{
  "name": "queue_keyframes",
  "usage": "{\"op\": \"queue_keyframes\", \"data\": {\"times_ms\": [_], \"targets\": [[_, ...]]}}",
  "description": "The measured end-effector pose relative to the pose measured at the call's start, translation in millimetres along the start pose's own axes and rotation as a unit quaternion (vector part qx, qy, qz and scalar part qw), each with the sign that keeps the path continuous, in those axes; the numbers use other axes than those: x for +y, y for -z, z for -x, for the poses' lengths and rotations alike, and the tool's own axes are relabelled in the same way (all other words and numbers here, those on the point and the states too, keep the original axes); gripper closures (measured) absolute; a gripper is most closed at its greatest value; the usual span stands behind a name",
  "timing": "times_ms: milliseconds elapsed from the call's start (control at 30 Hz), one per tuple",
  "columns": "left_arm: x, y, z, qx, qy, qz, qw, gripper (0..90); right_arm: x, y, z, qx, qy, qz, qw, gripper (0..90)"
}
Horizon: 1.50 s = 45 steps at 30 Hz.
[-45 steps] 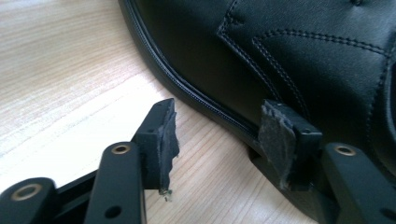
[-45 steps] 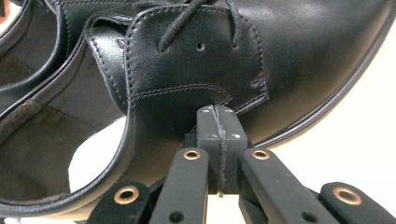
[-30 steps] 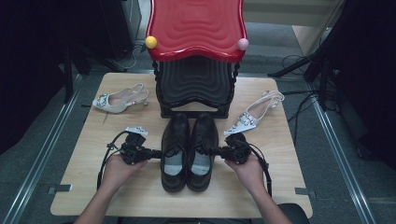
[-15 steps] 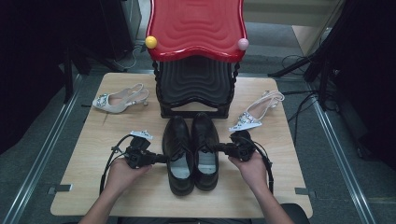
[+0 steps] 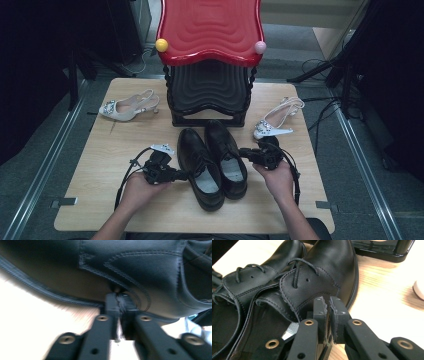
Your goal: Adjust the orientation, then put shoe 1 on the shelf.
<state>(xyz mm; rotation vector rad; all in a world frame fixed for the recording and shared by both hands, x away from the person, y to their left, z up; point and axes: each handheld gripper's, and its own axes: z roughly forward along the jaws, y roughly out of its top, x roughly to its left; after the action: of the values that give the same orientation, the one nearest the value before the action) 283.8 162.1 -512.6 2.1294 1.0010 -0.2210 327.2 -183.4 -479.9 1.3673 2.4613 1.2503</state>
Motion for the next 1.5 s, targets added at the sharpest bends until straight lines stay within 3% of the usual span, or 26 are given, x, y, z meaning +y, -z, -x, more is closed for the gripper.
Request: {"op": "queue_keyframes", "data": {"times_ms": [100, 200, 400, 533, 867, 1133, 1500], "targets": [[-0.3, 11.6, -5.7, -0.006, 0.012, 0.012, 0.9998, 72.3, -0.6, 4.6, -0.5, 0.003, 0.002, 0.003, 1.0000, 83.2], [-0.6, 21.1, -8.9, 0.013, 0.008, 0.022, 0.9996, 66.9, -1.6, 8.0, -0.8, 0.005, 0.005, 0.005, 1.0000, 80.6], [-1.4, 25.7, -17.3, 0.034, 0.004, 0.028, 0.9990, 52.8, -2.4, 14.3, -2.2, 0.011, 0.001, 0.006, 0.9999, 77.3], [0.7, 26.6, -20.3, 0.043, 0.002, 0.030, 0.9986, 46.7, -1.3, 17.9, -6.4, 0.005, 0.012, 0.005, 0.9999, 76.9], [7.8, 31.3, -28.6, 0.054, -0.004, 0.036, 0.9979, 43.1, -6.9, 29.2, -15.7, 0.013, 0.007, -0.002, 0.9999, 73.8], [16.5, 30.8, -32.6, 0.065, -0.011, 0.022, 0.9976, 43.2, -1.3, 41.9, -31.7, 0.029, -0.001, -0.004, 0.9996, 73.3], [26.4, 29.9, -37.5, 0.075, -0.024, 0.024, 0.9966, 43.0, 6.3, 25.8, -53.0, 0.046, 0.011, -0.061, 0.9970, 69.9]]}}
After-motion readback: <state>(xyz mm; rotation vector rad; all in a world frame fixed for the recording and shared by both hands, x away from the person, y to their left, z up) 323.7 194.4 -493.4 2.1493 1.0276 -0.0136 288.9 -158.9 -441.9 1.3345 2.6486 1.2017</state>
